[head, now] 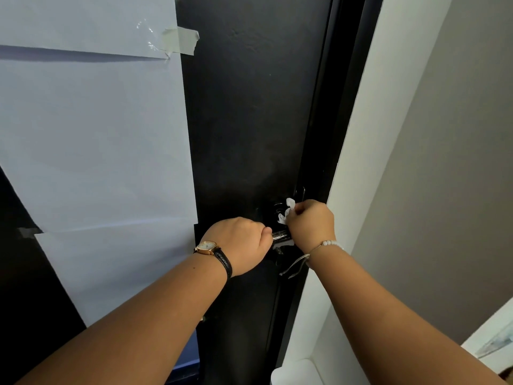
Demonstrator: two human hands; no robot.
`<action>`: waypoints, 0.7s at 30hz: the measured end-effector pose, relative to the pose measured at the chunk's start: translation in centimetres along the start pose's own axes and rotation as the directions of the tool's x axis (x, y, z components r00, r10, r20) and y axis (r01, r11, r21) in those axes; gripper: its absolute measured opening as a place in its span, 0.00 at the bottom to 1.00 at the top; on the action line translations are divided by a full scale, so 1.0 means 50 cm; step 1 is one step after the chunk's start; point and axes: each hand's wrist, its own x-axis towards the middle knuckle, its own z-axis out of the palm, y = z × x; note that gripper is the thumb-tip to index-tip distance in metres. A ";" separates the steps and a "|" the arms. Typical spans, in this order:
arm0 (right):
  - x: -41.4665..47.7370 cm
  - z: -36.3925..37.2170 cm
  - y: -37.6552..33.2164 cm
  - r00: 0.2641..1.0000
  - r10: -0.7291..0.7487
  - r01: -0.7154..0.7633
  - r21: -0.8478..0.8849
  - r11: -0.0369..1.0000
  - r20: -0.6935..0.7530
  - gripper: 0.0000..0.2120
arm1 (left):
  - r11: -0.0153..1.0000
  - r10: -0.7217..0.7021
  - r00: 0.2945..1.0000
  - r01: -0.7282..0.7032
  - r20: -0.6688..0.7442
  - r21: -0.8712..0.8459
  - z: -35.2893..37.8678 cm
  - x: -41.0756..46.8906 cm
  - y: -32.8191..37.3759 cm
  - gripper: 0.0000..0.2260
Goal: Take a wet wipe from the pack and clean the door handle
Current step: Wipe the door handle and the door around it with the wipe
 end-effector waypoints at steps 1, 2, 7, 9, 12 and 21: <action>0.001 0.003 0.000 0.998 0.059 -0.059 0.034 0.998 0.019 0.12 | 1.000 0.000 1.000 0.000 0.000 -0.001 0.000 0.000 0.001 0.17; 0.001 0.007 0.003 0.993 0.113 -0.115 0.079 0.990 0.032 0.13 | 1.000 -0.001 1.000 0.001 0.001 -0.002 0.000 -0.001 0.001 0.17; 0.004 0.010 0.005 0.982 0.177 -0.185 0.159 0.970 0.062 0.12 | 1.000 -0.002 1.000 0.003 0.007 -0.010 -0.001 0.000 0.002 0.18; 0.001 0.004 0.002 0.994 0.110 -0.112 0.116 0.987 0.024 0.10 | 1.000 -0.006 1.000 0.006 0.008 -0.009 -0.002 0.000 0.002 0.18; -0.002 -0.001 -0.007 0.996 -0.082 0.081 -0.028 0.996 -0.035 0.09 | 1.000 -0.007 1.000 0.007 0.005 -0.010 -0.002 0.000 0.002 0.18; -0.012 0.008 -0.018 0.668 -0.719 0.714 -0.436 0.548 0.189 0.02 | 1.000 -0.018 1.000 0.018 0.009 -0.014 -0.002 0.003 0.002 0.17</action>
